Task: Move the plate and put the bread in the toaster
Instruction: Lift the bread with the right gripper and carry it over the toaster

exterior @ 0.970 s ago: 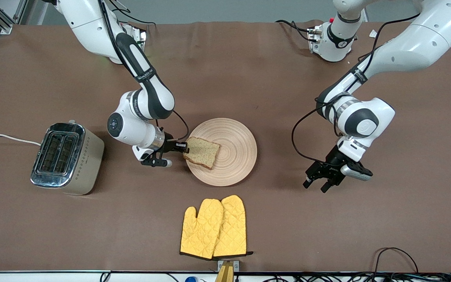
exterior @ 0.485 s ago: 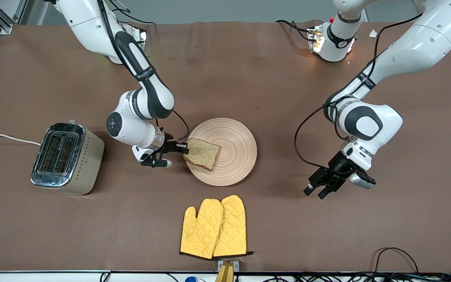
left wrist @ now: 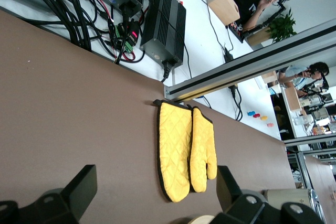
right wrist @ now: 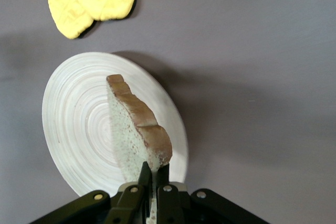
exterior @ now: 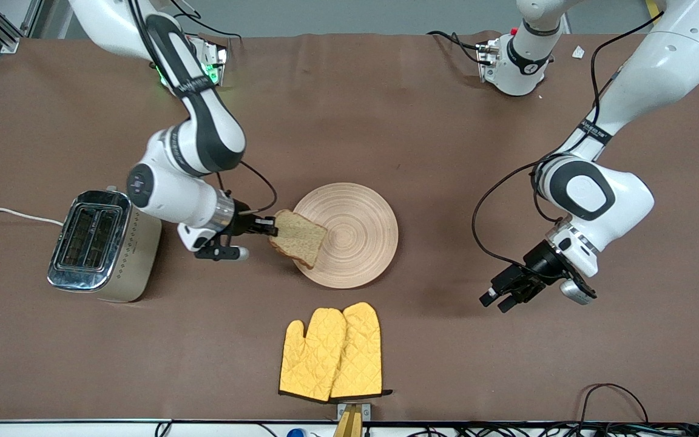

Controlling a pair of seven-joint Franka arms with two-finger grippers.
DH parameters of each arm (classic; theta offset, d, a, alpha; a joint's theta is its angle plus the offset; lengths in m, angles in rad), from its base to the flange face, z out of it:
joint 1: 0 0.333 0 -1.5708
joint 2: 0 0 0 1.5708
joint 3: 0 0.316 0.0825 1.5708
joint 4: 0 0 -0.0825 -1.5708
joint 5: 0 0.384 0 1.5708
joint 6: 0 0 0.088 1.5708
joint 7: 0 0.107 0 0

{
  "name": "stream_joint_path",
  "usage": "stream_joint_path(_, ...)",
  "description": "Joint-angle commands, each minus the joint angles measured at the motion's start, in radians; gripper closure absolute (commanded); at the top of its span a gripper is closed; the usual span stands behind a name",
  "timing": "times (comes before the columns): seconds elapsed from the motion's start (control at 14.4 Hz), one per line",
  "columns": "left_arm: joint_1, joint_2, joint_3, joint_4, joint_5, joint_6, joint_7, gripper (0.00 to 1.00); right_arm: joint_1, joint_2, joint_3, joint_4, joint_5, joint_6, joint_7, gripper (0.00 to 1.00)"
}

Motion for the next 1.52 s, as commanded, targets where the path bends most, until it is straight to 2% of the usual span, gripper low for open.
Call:
stream_joint_path(0.0,-0.01,-0.09,0.08,-0.023,0.119,-0.123,-0.138,0.0,0.0,-0.053,-0.074,0.071,-0.145,-0.147,0.029,0.99)
stream_joint_path(0.21,0.006,-0.09,0.094,0.009,0.338,-0.197,-0.286,0.0,0.0,-0.05,-0.159,0.22,-0.331,-0.332,0.023,0.99)
stream_joint_path(0.42,0.006,-0.091,0.133,0.052,0.475,-0.28,-0.39,0.0,-0.03,-0.047,-0.171,0.297,-0.503,-0.431,0.018,0.99)
stream_joint_path(0.55,0.004,-0.104,0.14,0.073,0.515,-0.327,-0.42,0.0,-0.07,-0.044,-0.171,0.335,-0.581,-0.488,0.006,0.99)
stream_joint_path(0.69,-0.008,-0.102,0.173,0.117,0.595,-0.385,-0.452,0.0,-0.095,-0.041,-0.171,0.363,-0.63,-0.546,-0.063,0.99)
stream_joint_path(0.97,-0.011,-0.059,0.18,0.291,0.938,-0.585,-0.598,0.0,-0.154,-0.014,-0.171,0.406,-0.73,-0.634,-0.185,1.0)
stream_joint_path(1.18,-0.016,-0.065,0.179,0.345,0.98,-0.694,-0.619,0.0,-0.167,-0.004,-0.171,0.41,-0.785,-0.664,-0.206,0.99)
stream_joint_path(1.46,-0.042,-0.085,0.167,0.453,1.152,-0.904,-0.801,0.0,-0.184,0.057,-0.173,0.459,-0.842,-0.692,-0.204,1.0)
